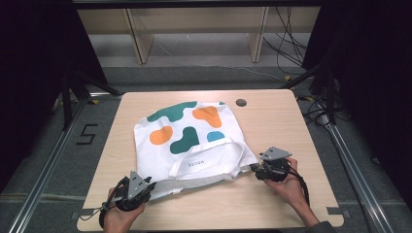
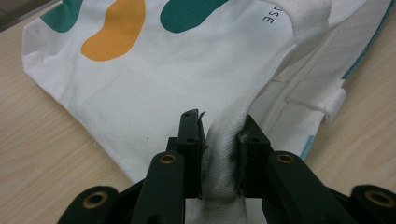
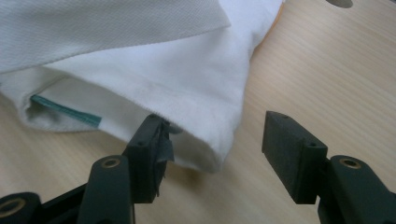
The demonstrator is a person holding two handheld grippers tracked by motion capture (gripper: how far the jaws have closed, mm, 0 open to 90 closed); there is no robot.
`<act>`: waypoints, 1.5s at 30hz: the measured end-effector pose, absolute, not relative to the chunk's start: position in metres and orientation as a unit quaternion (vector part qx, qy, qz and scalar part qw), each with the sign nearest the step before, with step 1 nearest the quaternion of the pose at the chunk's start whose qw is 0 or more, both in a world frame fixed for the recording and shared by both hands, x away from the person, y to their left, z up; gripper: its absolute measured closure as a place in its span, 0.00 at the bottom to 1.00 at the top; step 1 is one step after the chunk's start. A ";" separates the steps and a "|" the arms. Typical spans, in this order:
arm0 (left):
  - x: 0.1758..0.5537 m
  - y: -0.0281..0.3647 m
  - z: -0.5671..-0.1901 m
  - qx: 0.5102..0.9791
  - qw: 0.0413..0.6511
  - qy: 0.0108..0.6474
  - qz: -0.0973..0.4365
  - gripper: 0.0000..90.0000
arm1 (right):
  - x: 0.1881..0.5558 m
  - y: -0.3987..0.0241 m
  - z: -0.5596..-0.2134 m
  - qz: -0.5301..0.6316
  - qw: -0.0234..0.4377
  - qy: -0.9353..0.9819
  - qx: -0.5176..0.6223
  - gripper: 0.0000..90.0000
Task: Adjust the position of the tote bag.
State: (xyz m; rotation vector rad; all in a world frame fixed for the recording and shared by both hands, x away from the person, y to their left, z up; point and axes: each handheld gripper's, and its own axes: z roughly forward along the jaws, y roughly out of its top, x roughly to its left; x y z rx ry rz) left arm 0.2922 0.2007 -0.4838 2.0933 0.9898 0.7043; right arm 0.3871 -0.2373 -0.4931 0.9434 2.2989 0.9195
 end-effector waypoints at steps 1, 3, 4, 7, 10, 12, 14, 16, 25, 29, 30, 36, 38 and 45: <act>0.292 0.201 -0.484 0.809 0.353 0.383 0.272 0.83 | 0.387 -0.237 -0.493 0.337 0.244 0.842 0.345 0.47; 0.292 0.202 -0.484 0.808 0.355 0.384 0.271 0.83 | 0.391 -0.233 -0.495 0.328 0.241 0.845 0.346 0.48; 0.292 0.201 -0.485 0.804 0.362 0.388 0.269 0.83 | 0.394 -0.230 -0.496 0.326 0.245 0.848 0.339 0.50; 0.292 0.203 -0.488 0.809 0.358 0.387 0.262 0.81 | 0.398 -0.225 -0.495 0.315 0.261 0.858 0.311 0.75; 0.292 0.205 -0.490 0.822 0.341 0.378 0.255 0.80 | 0.398 -0.224 -0.494 0.305 0.265 0.861 0.308 0.84; 0.290 0.207 -0.492 0.826 0.328 0.384 0.250 0.71 | 0.397 -0.225 -0.490 0.309 0.269 0.858 0.310 0.89; 0.289 0.207 -0.493 0.824 0.323 0.390 0.255 0.69 | 0.397 -0.226 -0.488 0.311 0.274 0.857 0.306 0.89; 0.288 0.207 -0.495 0.820 0.318 0.397 0.262 0.62 | 0.391 -0.227 -0.480 0.325 0.279 0.851 0.303 0.89; 0.289 0.208 -0.493 0.829 0.317 0.384 0.256 0.66 | 0.344 -0.240 -0.467 0.340 0.268 0.851 0.298 0.89; 0.291 0.204 -0.492 0.826 0.336 0.370 0.260 0.79 | 0.321 -0.246 -0.468 0.339 0.265 0.854 0.292 0.89; 0.292 0.202 -0.492 0.823 0.341 0.373 0.262 0.80 | 0.315 -0.248 -0.468 0.339 0.265 0.854 0.290 0.89; 0.290 0.197 -0.488 0.822 0.341 0.362 0.279 0.85 | 0.293 -0.253 -0.475 0.340 0.260 0.854 0.297 0.86; 0.290 0.196 -0.487 0.818 0.342 0.367 0.281 0.86 | 0.295 -0.253 -0.477 0.340 0.261 0.854 0.295 0.83; 0.293 0.199 -0.489 0.824 0.339 0.365 0.271 0.84 | 0.310 -0.246 -0.491 0.320 0.263 0.863 0.290 0.76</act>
